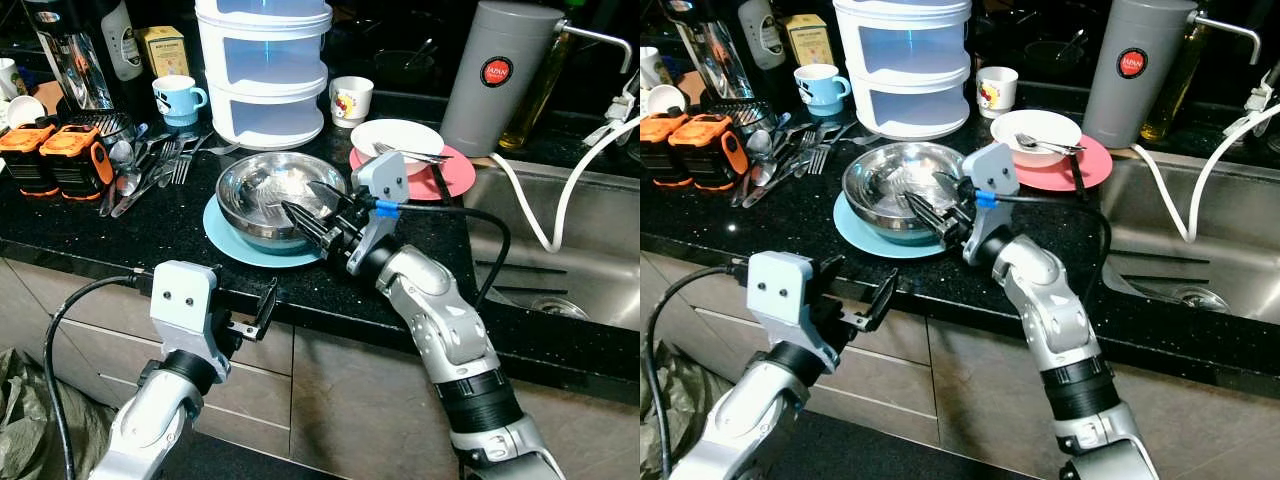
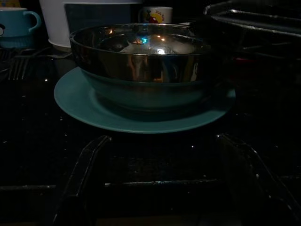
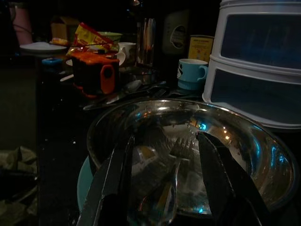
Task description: Kitchen organization
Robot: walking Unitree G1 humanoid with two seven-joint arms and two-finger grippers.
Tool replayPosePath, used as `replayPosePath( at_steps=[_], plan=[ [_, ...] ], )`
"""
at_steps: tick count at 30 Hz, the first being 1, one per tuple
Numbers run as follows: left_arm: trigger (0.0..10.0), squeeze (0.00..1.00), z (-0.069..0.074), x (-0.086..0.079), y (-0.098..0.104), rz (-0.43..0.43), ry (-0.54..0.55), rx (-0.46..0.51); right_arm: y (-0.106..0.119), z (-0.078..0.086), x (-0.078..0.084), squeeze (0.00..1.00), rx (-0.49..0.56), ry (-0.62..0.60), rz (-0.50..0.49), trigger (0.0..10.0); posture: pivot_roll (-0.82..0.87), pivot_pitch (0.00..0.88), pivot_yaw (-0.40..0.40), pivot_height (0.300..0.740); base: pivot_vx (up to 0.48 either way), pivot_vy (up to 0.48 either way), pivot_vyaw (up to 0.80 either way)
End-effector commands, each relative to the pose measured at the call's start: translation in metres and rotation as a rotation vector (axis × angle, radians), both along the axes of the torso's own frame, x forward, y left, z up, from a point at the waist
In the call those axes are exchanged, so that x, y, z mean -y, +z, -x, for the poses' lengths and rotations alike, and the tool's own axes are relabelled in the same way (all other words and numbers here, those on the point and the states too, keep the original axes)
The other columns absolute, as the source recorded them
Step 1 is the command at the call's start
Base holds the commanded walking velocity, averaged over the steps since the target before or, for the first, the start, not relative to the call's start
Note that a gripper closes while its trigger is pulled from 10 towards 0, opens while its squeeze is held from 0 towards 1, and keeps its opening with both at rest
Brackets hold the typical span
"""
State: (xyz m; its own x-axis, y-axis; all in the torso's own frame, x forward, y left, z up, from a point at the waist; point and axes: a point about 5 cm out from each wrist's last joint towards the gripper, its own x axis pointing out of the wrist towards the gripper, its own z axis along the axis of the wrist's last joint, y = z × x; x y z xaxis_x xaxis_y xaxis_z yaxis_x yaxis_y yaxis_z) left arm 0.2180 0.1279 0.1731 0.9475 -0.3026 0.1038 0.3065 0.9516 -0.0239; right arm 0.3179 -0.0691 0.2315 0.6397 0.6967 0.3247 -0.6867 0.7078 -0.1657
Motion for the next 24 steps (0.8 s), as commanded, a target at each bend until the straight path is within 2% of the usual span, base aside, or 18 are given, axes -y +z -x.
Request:
replayPosePath(
  at_steps=[1,5,11,16,18,20,24],
  plan=[
    [10.0,0.0,0.0,-0.001,0.0,-0.01,0.004,0.003,0.0,0.003,-0.001,0.0,-0.005,0.019,0.008,10.0,0.2,0.0,-0.009,0.74,0.0,0.0,0.0],
    [10.0,0.0,0.001,-0.001,-0.001,-0.007,0.005,0.0,0.009,0.012,0.006,0.0,0.042,0.089,-0.03,10.0,0.2,0.0,-0.009,0.74,0.0,0.0,0.0],
    [10.0,0.0,0.001,-0.002,-0.001,-0.016,-0.007,-0.002,0.014,0.028,0.003,0.0,0.086,0.193,-0.027,10.0,0.2,0.0,0.0,0.74,0.0,0.0,0.0],
    [10.0,0.0,0.0,-0.005,0.0,-0.021,-0.001,0.002,0.01,0.032,0.0,0.0,0.089,0.205,-0.011,10.0,0.2,0.0,0.004,0.74,0.0,0.0,0.0],
    [10.0,0.0,0.0,-0.003,0.0,-0.021,-0.008,0.002,0.003,0.036,-0.004,0.0,0.09,0.209,0.038,10.0,0.19,0.0,0.007,0.74,0.0,0.0,0.0],
    [10.0,0.0,0.0,-0.002,0.0,-0.02,-0.013,0.001,-0.002,0.036,-0.006,0.0,0.087,0.19,0.073,10.0,0.19,0.0,0.008,0.74,0.0,0.0,0.0],
    [10.0,0.0,0.0,-0.002,0.0,-0.019,-0.015,0.002,-0.004,0.034,-0.006,0.0,0.088,0.165,0.082,10.0,0.19,0.0,0.009,0.74,0.0,0.0,0.0]
  ],
)
